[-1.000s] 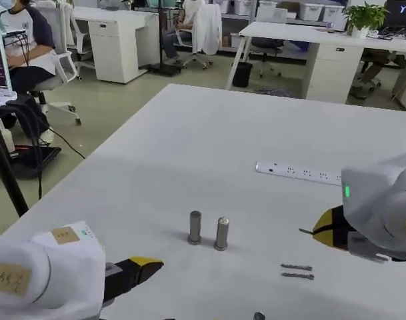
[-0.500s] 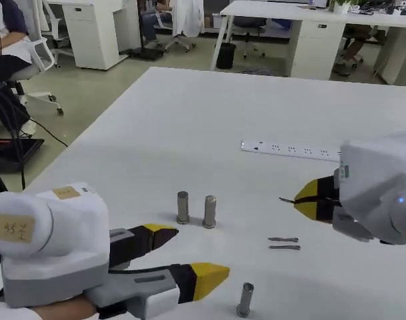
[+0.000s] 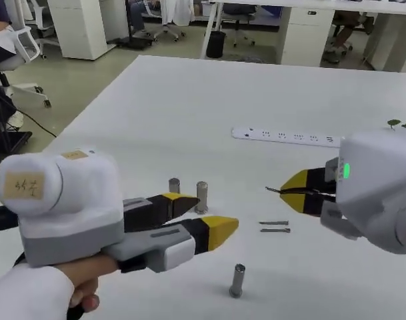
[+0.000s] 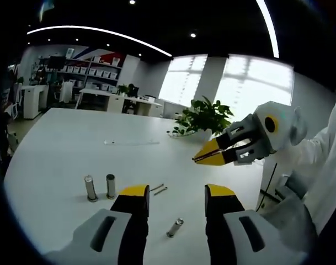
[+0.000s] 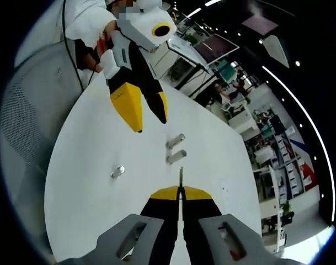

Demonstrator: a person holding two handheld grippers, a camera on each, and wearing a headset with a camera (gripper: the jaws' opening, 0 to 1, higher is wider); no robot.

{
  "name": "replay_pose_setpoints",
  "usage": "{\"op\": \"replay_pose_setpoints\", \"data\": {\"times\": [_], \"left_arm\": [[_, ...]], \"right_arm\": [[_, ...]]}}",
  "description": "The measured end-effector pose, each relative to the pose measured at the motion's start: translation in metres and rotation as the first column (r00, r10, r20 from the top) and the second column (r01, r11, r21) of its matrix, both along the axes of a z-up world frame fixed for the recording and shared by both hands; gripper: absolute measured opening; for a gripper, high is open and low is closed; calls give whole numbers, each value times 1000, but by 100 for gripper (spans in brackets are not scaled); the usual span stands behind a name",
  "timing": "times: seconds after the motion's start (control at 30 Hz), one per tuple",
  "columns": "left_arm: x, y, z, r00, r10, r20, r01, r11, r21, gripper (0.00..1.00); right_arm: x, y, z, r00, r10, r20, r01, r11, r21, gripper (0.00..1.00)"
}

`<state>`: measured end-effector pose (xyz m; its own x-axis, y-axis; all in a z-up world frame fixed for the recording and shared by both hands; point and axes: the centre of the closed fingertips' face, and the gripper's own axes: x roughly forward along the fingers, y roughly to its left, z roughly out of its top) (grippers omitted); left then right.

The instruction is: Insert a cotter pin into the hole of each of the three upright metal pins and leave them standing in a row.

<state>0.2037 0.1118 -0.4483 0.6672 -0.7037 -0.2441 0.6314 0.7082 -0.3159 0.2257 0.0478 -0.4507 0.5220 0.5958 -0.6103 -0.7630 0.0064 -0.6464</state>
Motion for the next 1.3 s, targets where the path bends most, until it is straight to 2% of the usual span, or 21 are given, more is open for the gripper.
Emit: {"op": "replay_pose_setpoints", "data": {"times": [0.17,0.3,0.37,0.57,0.7,0.83,1.13,1.3], "left_arm": [[1,-9,5,999,-40,9,40,999,-5,33],[1,-16,9,998,-66,16,66,998,-13,24],[1,-19,10,997,-77,20,77,997,-11,24],[0,-26,13,994,-105,19,106,994,-34,15],[-1,-29,11,993,-114,8,114,993,-36,13],[-2,-32,10,992,-128,-3,128,991,-43,6],[-2,-34,9,991,-131,-16,130,990,-53,2],[-4,-33,3,990,-137,-39,136,990,-43,1]], "right_arm": [[-10,8,2,999,4,46,-4,1000,5,0],[-16,14,3,997,16,74,-16,1000,-4,0],[-18,15,3,997,21,77,-20,1000,-6,0],[-22,20,2,995,29,93,-28,1000,-10,0],[-23,22,3,995,30,91,-30,1000,-5,0],[-25,25,3,995,33,94,-33,999,-2,0],[-31,30,0,995,52,82,-52,999,-2,0],[-33,31,-2,997,53,61,-54,998,11,0]]}}
